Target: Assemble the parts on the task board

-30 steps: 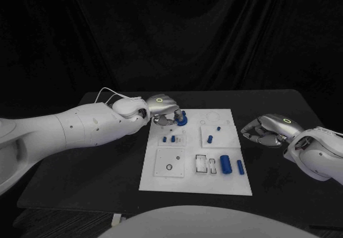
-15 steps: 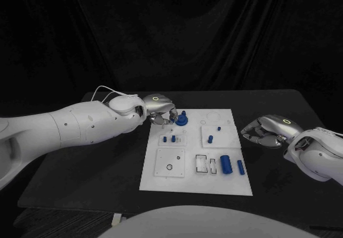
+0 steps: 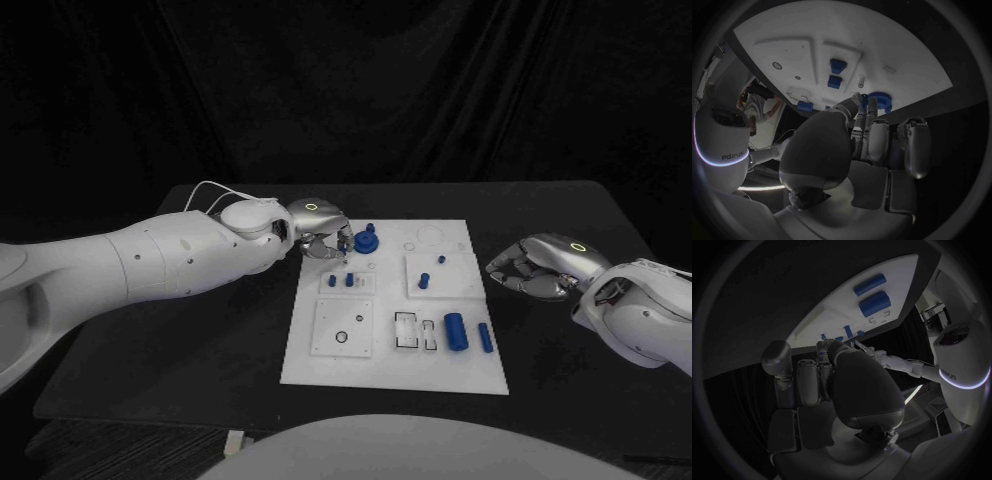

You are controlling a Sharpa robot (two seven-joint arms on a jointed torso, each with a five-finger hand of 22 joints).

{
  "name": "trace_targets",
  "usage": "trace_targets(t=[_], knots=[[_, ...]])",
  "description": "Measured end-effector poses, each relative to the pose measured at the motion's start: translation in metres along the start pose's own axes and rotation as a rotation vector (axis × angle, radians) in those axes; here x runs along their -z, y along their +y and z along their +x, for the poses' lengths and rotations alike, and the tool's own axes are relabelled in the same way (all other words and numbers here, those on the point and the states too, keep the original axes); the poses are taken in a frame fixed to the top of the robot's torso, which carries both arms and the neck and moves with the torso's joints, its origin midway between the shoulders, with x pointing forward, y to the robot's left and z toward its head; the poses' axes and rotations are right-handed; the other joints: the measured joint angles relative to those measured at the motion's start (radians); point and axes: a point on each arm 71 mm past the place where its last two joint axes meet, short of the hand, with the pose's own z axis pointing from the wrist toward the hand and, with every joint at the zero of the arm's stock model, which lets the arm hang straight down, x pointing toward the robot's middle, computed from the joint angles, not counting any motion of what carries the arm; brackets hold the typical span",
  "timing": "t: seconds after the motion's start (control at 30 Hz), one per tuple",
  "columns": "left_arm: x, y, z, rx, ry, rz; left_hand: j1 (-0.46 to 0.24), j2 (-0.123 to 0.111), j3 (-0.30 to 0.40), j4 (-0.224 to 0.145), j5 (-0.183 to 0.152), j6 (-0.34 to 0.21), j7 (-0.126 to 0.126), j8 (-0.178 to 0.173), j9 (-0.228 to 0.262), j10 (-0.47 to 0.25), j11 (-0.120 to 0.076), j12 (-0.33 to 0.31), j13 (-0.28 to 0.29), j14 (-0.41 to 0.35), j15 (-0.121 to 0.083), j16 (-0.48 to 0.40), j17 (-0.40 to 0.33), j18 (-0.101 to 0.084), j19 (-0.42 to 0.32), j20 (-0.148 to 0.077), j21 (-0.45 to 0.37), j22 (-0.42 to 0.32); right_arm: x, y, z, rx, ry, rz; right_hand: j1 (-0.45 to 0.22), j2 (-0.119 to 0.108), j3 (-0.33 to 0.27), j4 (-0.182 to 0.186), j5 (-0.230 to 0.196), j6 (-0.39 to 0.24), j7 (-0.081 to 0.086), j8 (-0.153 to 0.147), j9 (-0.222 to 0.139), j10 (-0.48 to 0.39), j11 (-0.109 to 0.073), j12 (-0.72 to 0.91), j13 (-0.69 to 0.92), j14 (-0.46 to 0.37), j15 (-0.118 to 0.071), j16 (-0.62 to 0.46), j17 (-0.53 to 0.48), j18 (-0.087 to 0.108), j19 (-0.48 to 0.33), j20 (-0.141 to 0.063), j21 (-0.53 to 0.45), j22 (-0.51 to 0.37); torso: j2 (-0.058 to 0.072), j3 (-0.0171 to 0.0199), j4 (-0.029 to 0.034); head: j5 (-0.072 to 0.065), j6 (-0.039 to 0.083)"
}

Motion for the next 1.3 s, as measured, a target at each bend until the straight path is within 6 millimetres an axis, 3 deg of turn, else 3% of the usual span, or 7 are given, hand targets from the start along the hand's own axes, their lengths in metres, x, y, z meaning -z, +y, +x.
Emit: trace_targets(t=[0.37,0.6,1.3], knots=[[-0.002,0.0,0.006,0.004,0.0,-0.007,0.0,0.0,0.0,0.0,0.0,0.0,0.0,0.0,-0.003,0.0,0.0,-0.004,-0.002,-0.003,-0.003,-0.004,-0.009,0.0,-0.004,-0.004,-0.01,0.0,0.0,0.0,0.0,0.0,0.0,0.001,0.0,0.0,0.0,0.0,0.0,0.0,0.0,0.0,0.0,0.0,0.0,0.0,0.0,0.0,0.0,0.0,0.0,0.0,0.0,0.0,0.0,0.0,0.001,0.0004,-0.0014,0.004,0.0],[-0.003,-0.002,0.011,0.01,0.005,-0.004,0.0,0.0,0.003,0.003,0.0,0.0,0.0,0.0,-0.004,0.0,0.0,-0.004,-0.002,-0.003,-0.003,-0.004,-0.012,0.0,-0.004,-0.004,-0.01,0.0,0.0,-0.001,0.0,0.001,-0.001,0.003,0.0,0.0,0.0,0.0,0.0,0.0,0.0,0.0,0.0,0.0,0.0,0.0,0.0,0.0,0.0,0.0,0.0,0.0,0.0,0.0,0.0,0.0,0.001,0.0021,-0.002,0.002,0.0],[-0.005,-0.004,0.014,0.018,0.023,-0.004,0.0,0.0,0.0,0.005,0.0,-0.001,-0.001,0.0,-0.005,0.0,0.0,-0.008,-0.004,-0.014,0.0,-0.012,-0.029,0.0,-0.011,-0.004,-0.019,0.0,0.0,-0.001,0.0,0.001,-0.001,0.003,0.004,-0.004,0.003,-0.003,0.0,0.0,0.0,0.0,0.0,0.0,0.0,-0.003,-0.025,0.0,0.0,-0.006,0.0,0.0,0.0,0.0,-0.004,-0.001,-0.001,0.0021,-0.0015,0.0,0.0]])
